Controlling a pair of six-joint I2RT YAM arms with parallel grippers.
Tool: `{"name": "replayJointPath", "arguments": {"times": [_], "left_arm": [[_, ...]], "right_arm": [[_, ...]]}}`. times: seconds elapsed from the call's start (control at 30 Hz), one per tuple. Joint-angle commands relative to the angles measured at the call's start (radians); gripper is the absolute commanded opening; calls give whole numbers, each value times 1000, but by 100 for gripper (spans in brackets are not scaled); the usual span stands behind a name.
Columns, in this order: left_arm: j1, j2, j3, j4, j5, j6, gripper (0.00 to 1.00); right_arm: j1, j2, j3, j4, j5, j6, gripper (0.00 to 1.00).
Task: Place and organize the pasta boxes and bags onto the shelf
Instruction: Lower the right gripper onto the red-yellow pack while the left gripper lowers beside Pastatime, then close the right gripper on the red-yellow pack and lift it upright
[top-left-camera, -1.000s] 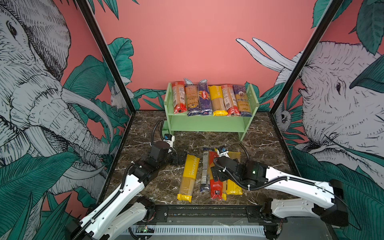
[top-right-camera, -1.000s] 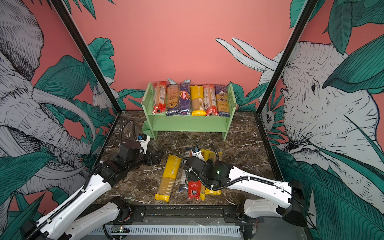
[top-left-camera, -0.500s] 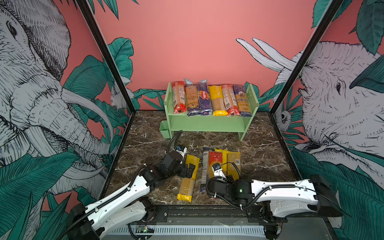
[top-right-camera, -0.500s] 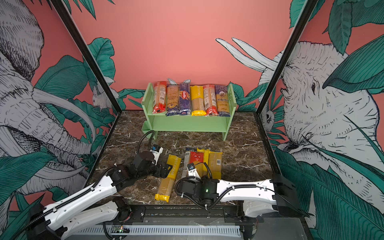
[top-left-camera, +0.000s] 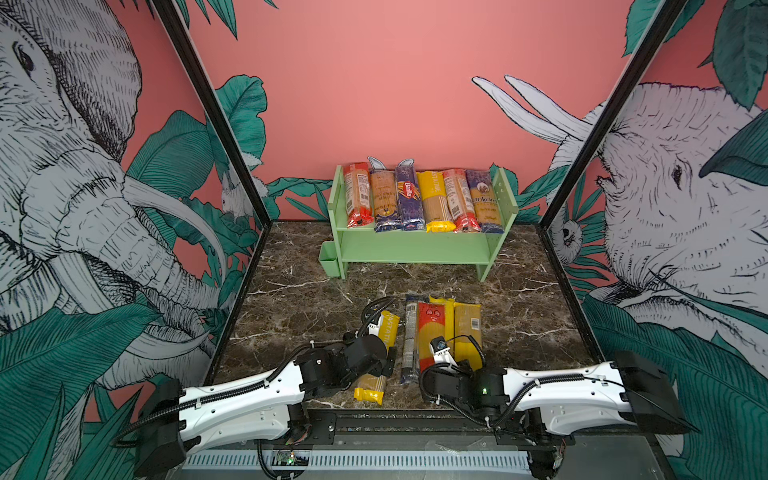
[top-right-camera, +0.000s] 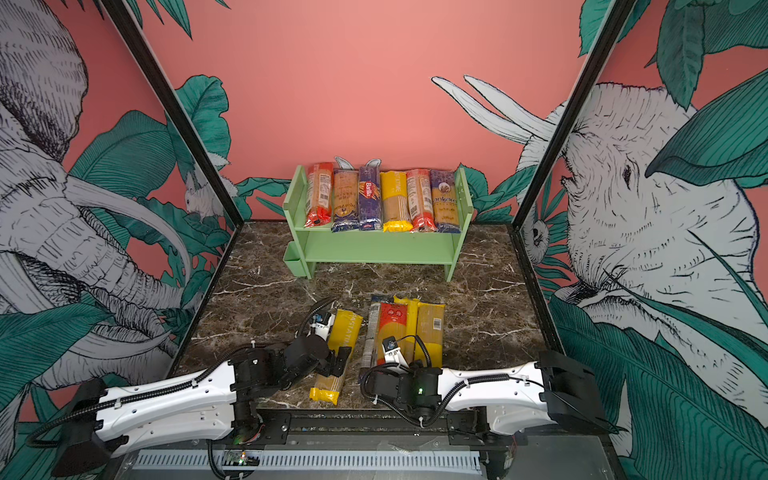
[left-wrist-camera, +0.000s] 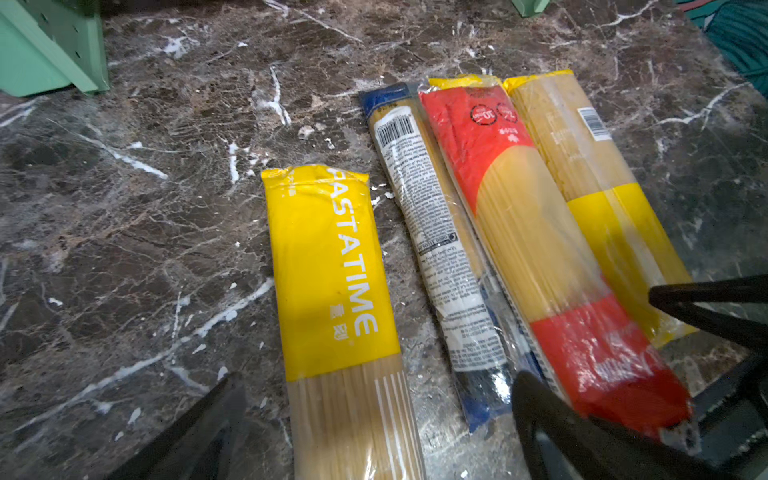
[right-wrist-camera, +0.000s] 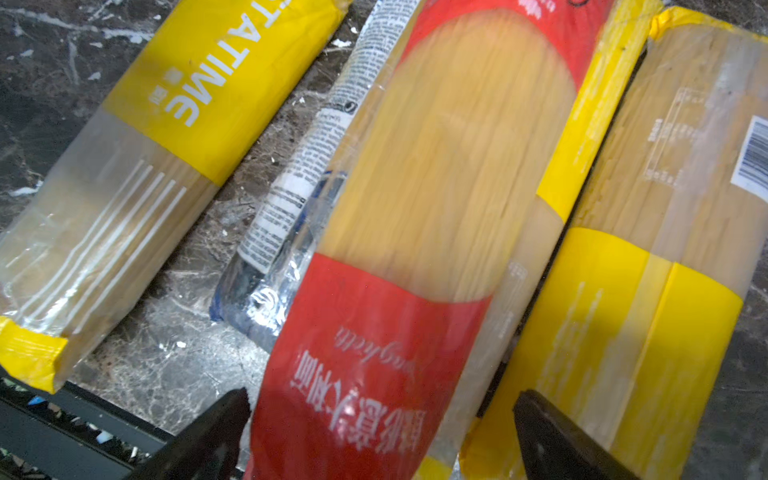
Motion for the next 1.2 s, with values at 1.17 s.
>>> {"name": "replayJointPath", "arguments": {"times": [1.17], "left_arm": [[-2, 98, 91, 95, -62, 244, 99]], "right_arm": [[-32, 118, -126, 312, 65, 112, 81]]}}
